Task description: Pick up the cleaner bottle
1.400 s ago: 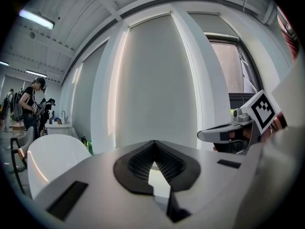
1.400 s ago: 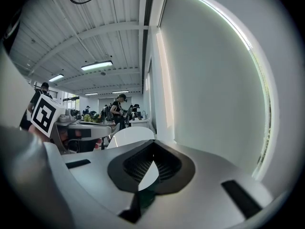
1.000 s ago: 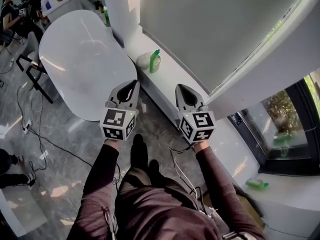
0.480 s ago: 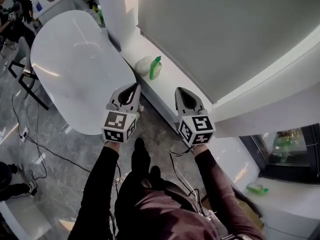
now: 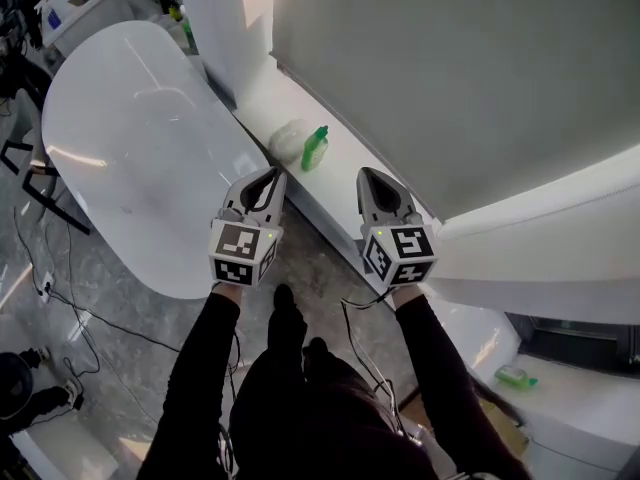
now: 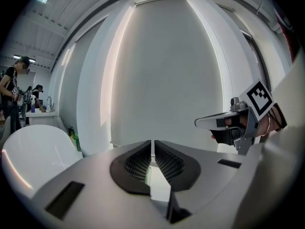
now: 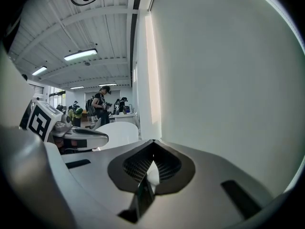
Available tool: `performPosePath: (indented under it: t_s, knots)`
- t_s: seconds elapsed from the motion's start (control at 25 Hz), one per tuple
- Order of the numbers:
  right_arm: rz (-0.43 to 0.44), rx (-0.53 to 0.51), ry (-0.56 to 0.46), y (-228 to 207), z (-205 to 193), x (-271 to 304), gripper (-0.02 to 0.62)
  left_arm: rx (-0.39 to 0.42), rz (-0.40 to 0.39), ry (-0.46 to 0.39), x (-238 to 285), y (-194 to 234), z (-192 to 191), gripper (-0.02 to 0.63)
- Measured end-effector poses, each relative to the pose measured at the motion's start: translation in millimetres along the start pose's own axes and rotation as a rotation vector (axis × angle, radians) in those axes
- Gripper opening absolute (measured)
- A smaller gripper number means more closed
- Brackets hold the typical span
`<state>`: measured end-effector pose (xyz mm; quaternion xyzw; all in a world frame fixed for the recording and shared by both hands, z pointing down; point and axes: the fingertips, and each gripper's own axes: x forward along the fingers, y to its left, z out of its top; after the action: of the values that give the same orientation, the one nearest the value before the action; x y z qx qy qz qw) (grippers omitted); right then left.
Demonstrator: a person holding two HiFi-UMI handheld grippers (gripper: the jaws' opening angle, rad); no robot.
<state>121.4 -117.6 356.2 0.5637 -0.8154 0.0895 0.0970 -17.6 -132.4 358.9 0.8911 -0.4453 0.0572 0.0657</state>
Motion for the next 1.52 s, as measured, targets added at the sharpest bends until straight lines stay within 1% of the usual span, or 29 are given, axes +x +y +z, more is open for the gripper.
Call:
performPosePath:
  t_s: [0.24,0.4,0.6,0.76,1.0,1.12,1.24,1.36,1.52]
  knots:
    - [-0.035,-0.003,0.015,-10.1,-1.3,26.5,0.000,-0.008,-0.046,0.028,28.5,17.0,-13.1,0.018]
    - [-0.048,0.006,0.027,-19.6,-13.9,45.6,0.001,0.000,-0.064,0.051,52.7,25.7,-29.9,0.023]
    - [-0.050,0.014,0.062,-26.4,-32.5,59.0,0.002,-0.006,-0.080,0.092,78.2,31.4,-52.9,0.061]
    - [-0.040,0.015,0.095,-33.3,-47.3,68.8,0.000,-0.011,-0.088,0.160,98.5,30.6,-79.4,0.110]
    - [-0.024,0.025,0.113,-47.5,-67.5,91.7,0.000,0.012,-0.096,0.262,135.0,31.9,-126.7,0.193]
    - [-0.017,0.032,0.128,-57.1,-81.0,102.0,0.000,0.019,-0.095,0.306,154.2,29.4,-151.2,0.206]
    - [-0.011,0.044,0.136,-64.3,-93.2,112.3,0.000,0.055,-0.095,0.339,172.8,27.8,-175.0,0.219]
    - [-0.002,0.061,0.147,-71.1,-105.7,124.5,0.000,0.098,-0.091,0.390,189.3,29.2,-195.9,0.236]
    - [0.009,0.079,0.165,-81.9,-124.8,140.9,0.002,0.119,-0.077,0.444,209.0,35.9,-223.2,0.242]
